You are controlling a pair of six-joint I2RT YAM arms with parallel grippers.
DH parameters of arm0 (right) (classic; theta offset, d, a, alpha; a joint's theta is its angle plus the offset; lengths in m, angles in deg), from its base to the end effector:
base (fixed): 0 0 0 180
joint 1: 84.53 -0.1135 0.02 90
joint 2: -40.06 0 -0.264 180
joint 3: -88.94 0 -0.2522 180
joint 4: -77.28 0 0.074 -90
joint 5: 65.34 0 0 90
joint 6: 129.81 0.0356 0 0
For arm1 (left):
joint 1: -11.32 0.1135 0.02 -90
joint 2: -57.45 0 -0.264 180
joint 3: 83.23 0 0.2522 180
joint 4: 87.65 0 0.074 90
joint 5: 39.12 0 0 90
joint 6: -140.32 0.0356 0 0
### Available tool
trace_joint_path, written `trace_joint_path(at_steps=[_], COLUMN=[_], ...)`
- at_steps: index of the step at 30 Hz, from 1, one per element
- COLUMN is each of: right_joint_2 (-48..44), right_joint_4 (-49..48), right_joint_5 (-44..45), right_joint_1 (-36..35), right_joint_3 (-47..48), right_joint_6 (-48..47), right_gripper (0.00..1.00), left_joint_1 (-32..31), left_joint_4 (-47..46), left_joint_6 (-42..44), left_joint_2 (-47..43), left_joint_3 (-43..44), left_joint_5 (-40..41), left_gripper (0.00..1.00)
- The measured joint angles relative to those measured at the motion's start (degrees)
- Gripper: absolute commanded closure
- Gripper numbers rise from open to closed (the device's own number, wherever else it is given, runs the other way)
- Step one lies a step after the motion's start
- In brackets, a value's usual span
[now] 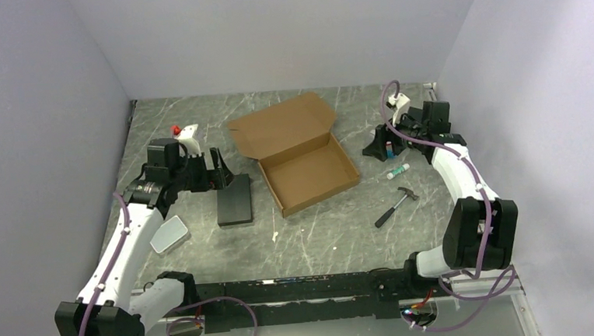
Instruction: Fold the paper box
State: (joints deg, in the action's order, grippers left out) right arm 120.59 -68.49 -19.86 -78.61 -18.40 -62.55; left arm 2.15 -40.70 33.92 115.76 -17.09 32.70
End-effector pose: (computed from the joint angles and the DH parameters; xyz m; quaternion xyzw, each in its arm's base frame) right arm 0.3011 -0.0061 0.2727 -0.2758 0.8142 0.2424 0.4497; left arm 0.2103 -0.0452 0.3045 0.0115 0.8942 -0.2330 0.3821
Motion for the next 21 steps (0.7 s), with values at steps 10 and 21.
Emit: trace_joint_path(at_steps=[10, 21], right_joint_2=[0.0, 1.1], right_joint_4=[-0.1, 0.1], right_joint_5=[-1.9, -2.7], right_joint_1=[2.9, 4.3], right_joint_3=[-0.9, -2.6], right_joint_6=[-0.2, -7.2], right_gripper=[0.21, 0.19], left_joint_1=[0.5, 2.2], left_joint_4=[0.0, -1.2], left_joint_6=[0.0, -0.8], left_joint_2=[-0.7, -0.9], left_joint_3=[-0.1, -0.5], left_joint_5=[-0.5, -2.7], left_gripper=[0.06, 0.07])
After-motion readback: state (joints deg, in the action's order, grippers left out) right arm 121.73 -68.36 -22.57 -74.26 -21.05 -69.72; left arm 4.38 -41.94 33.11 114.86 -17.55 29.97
